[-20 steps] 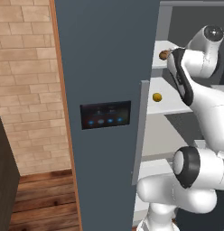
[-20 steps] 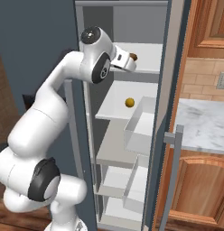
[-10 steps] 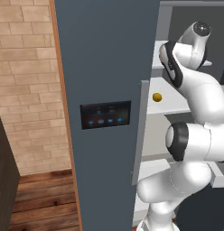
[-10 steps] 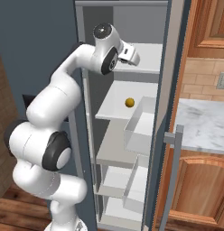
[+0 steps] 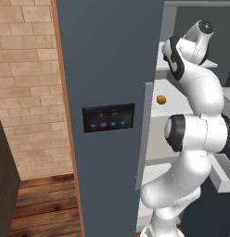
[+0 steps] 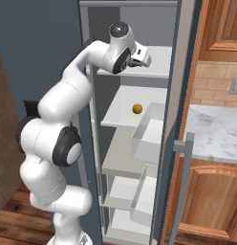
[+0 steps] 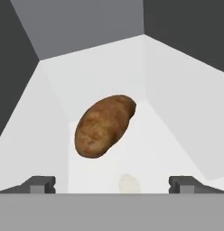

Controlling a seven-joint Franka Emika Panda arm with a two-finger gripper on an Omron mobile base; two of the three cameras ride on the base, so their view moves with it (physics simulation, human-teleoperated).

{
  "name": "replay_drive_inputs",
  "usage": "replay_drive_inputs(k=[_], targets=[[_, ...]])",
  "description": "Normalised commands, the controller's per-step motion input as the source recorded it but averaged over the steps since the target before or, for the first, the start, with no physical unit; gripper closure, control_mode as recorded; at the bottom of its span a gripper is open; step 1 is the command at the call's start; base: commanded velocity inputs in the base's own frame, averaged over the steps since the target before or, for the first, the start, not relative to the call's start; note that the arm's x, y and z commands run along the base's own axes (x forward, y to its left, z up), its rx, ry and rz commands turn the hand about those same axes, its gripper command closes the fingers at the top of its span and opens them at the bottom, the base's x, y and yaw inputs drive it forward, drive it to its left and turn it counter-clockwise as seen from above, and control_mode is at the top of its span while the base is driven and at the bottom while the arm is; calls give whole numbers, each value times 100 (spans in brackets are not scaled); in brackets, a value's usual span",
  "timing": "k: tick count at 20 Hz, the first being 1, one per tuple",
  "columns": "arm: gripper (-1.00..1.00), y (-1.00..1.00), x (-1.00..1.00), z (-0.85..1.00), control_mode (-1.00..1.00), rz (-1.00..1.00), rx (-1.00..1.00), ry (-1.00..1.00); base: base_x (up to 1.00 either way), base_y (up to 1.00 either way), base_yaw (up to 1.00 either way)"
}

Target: Place the cold items (potato and lemon) from the fridge in one tupperware on the dining counter. Place the warm items (hot dog and kebab skewer) in the stove area in another tupperware.

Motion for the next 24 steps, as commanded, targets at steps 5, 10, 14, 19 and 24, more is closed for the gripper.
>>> replay_drive_inputs(k=[5, 10, 14, 19, 24], targets=[[-100, -3, 17, 0, -100, 0, 5, 3, 0, 0, 0], [-100, 0, 18, 0, -100, 0, 0, 0, 0, 0, 0], [-100, 0, 21, 0, -100, -1, 0, 0, 0, 0, 0], [-100, 0, 11, -5, -100, -2, 0, 0, 0, 0, 0], [-100, 0, 17, -5, -100, -4, 0, 4, 0, 0, 0]])
